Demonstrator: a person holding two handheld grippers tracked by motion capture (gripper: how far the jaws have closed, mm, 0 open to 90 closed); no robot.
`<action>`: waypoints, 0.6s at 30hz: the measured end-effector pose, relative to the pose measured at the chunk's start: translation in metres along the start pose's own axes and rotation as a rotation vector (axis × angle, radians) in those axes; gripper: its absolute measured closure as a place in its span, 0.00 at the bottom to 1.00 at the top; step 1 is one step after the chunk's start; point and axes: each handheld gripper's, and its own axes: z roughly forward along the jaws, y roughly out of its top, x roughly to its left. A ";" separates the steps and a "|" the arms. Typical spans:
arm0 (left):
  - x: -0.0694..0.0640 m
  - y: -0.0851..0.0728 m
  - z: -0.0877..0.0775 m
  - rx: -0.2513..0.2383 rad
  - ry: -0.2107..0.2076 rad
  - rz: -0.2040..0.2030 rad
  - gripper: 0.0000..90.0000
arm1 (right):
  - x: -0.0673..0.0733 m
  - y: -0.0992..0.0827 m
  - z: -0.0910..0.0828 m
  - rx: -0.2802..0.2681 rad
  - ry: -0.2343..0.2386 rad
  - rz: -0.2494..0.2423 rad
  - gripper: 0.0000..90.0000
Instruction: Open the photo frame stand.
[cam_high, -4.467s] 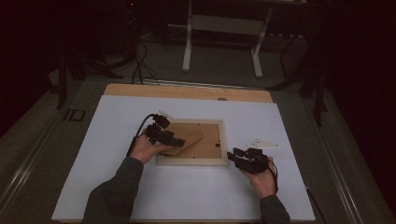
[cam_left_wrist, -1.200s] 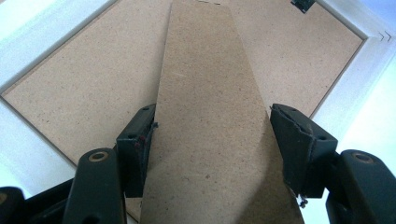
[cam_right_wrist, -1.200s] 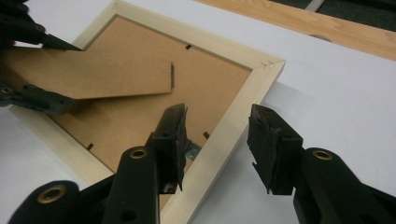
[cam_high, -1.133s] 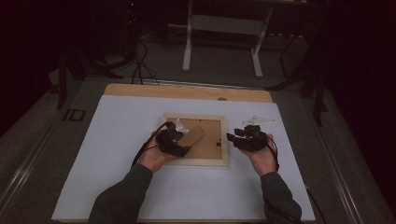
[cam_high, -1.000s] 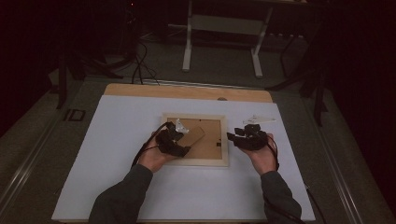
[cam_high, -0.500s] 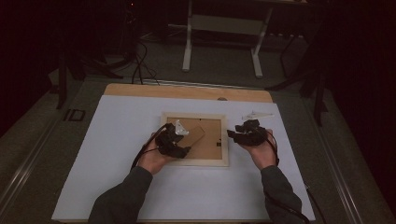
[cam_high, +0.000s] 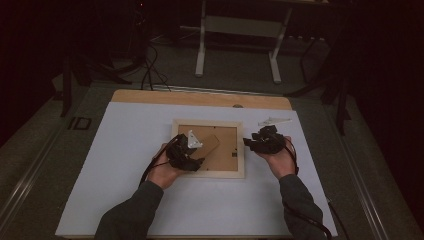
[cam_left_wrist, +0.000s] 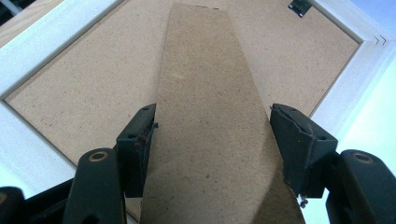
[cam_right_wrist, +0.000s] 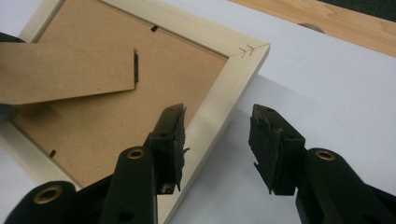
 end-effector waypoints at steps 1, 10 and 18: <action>0.000 0.000 0.000 -0.001 0.003 0.004 0.42 | -0.001 0.000 0.000 0.004 0.000 0.001 0.61; -0.006 -0.001 -0.005 -0.021 0.028 0.028 0.42 | -0.003 0.002 0.007 0.018 0.009 0.022 0.61; -0.011 -0.001 -0.008 -0.040 0.055 0.056 0.42 | -0.002 0.004 0.012 0.027 0.011 0.024 0.61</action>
